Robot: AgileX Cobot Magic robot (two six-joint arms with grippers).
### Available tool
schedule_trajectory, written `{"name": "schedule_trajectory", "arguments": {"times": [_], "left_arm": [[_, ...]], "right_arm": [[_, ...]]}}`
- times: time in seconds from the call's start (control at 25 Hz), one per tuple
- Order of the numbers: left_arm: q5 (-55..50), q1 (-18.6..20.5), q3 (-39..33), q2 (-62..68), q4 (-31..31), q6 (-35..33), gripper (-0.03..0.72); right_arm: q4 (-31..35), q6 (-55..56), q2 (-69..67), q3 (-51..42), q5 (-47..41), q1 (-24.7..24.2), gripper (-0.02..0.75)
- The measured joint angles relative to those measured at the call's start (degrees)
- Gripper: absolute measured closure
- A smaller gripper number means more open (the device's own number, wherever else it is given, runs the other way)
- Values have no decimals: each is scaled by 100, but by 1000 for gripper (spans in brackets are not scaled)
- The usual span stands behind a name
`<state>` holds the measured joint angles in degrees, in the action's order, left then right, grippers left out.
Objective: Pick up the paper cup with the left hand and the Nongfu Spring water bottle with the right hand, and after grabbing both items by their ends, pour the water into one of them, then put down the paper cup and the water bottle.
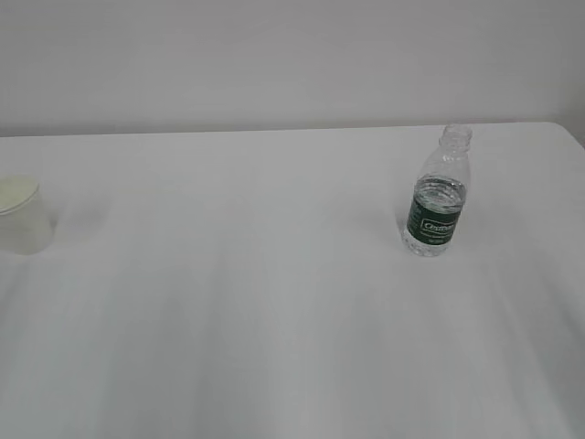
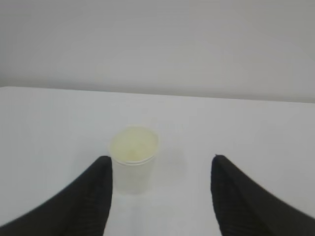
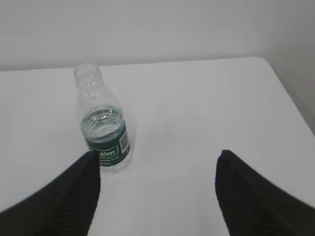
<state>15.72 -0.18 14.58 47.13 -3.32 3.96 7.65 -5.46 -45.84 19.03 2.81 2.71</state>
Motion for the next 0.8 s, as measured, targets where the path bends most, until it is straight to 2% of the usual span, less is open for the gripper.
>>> {"name": "schedule_trajectory", "arguments": {"times": [0.56,0.8], "left_arm": [[1092,0,-210,1060,-4,0,258],[1513,0,-210,1649,-4,0,258]], "right_arm": [[-62,498,-993,-614,1784,0,184],[-1023,1144,-1549,-614,2713,0,184]]}}
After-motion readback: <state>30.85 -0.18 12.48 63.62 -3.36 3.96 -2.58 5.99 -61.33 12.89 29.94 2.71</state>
